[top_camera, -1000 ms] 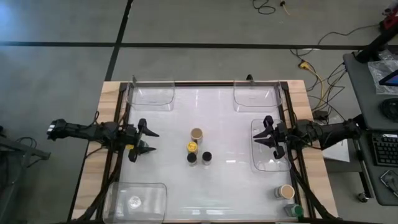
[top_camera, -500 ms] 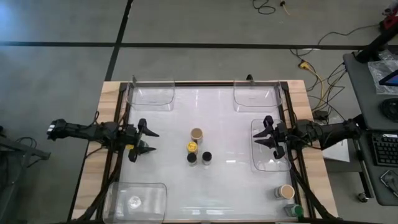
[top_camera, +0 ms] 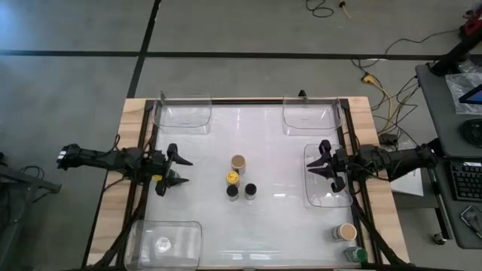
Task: Sort spices by type
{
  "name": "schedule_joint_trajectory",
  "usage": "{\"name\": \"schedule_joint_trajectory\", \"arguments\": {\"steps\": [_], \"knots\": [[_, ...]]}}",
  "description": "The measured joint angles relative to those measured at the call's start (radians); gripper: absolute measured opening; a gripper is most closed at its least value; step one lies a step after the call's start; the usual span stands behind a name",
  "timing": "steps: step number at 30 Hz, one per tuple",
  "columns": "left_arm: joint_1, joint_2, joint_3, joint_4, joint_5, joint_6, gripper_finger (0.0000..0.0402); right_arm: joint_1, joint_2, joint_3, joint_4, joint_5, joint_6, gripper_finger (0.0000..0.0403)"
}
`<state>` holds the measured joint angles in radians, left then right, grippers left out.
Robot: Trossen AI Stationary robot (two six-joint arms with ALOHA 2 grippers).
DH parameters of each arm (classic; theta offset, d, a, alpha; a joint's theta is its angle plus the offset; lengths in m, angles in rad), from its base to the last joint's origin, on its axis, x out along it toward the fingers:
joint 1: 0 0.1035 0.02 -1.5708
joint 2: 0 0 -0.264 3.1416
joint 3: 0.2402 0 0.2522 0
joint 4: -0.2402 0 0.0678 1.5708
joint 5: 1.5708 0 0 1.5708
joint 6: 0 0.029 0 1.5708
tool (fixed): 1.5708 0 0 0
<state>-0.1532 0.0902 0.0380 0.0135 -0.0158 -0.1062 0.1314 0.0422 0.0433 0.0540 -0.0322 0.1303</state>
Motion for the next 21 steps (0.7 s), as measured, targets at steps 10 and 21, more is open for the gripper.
{"name": "schedule_joint_trajectory", "arguments": {"steps": [10, 21], "knots": [[0.001, 0.014, -0.002, 0.117, -0.046, -0.030, 0.0279, 0.000, 0.000, 0.000, 0.000, 0.000, 0.000, 0.0073], [0.001, 0.030, 0.000, 0.878, -0.054, -0.473, 0.0279, 0.000, 0.000, 0.000, 0.002, 0.003, 0.000, 0.0093]]}}
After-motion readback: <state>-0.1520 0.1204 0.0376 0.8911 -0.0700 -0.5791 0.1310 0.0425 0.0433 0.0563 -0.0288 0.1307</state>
